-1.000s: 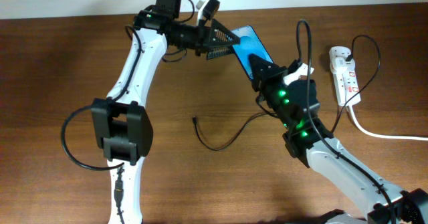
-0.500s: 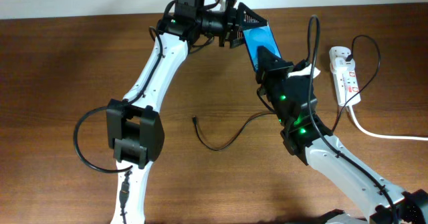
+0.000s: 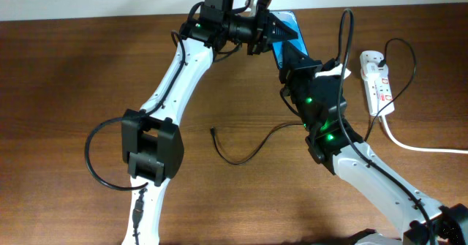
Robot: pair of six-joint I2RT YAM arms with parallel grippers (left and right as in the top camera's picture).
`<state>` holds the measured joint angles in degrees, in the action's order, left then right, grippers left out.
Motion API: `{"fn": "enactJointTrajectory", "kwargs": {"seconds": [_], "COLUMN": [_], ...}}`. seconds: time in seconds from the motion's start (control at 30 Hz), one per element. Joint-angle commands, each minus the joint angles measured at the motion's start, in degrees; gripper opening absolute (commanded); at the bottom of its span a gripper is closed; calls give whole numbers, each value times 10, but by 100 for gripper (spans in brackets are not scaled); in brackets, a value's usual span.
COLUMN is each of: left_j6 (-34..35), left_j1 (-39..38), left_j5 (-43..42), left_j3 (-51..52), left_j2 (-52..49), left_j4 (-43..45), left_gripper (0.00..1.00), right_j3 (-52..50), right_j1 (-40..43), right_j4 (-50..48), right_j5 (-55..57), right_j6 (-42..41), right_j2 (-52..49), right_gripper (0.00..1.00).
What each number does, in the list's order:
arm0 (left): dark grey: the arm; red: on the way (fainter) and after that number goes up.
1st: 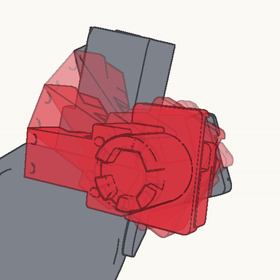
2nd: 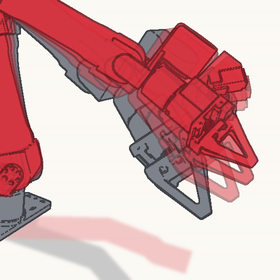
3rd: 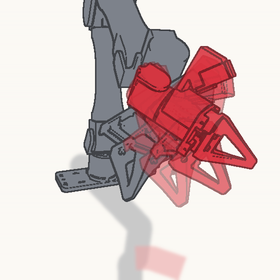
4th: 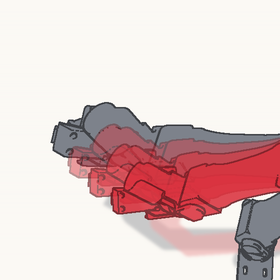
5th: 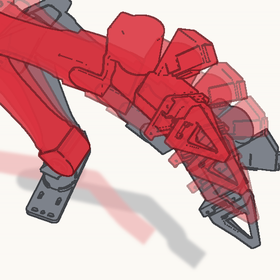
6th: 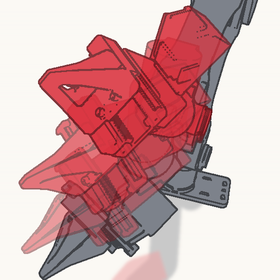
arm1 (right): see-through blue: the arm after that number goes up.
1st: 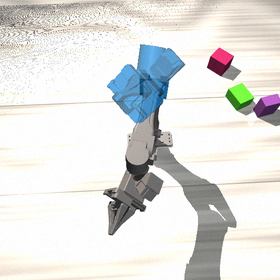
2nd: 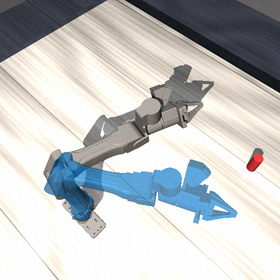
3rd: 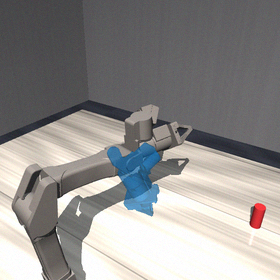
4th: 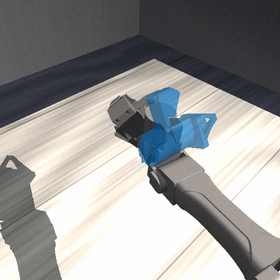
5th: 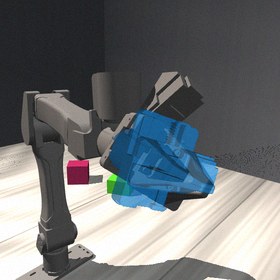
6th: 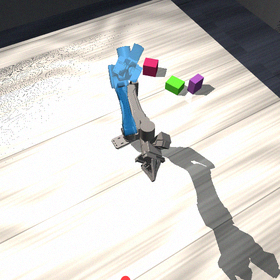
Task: Plug charger to phone and switch on socket
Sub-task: 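Regrasp the phone top with the left gripper, release the right gripper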
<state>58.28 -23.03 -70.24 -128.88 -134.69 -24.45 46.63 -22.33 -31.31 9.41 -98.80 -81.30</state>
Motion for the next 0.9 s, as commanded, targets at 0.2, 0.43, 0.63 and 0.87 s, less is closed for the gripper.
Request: {"fn": "enactJointTrajectory", "kwargs": {"seconds": [0.2,0.43,0.63,0.87], "left_j6": [-4,-10,-180,-222], "left_j1": [9,52,167,224], "left_j5": [42,38,-97,-197], "left_j3": [-5,-5,-5,-5], "left_j2": [-4,-4,-4,-4], "left_j4": [2,2,-79,-128], "left_gripper": [0,0,0,0], "right_j3": [17,17,17,29], "right_j1": [-1,0,22,21], "right_j4": [20,20,42,283], "right_j5": [-11,-10,-97,-253], "right_j6": [8,9,252,530], "right_j2": [2,2,2,2], "right_gripper": [5,55,81,70]}}
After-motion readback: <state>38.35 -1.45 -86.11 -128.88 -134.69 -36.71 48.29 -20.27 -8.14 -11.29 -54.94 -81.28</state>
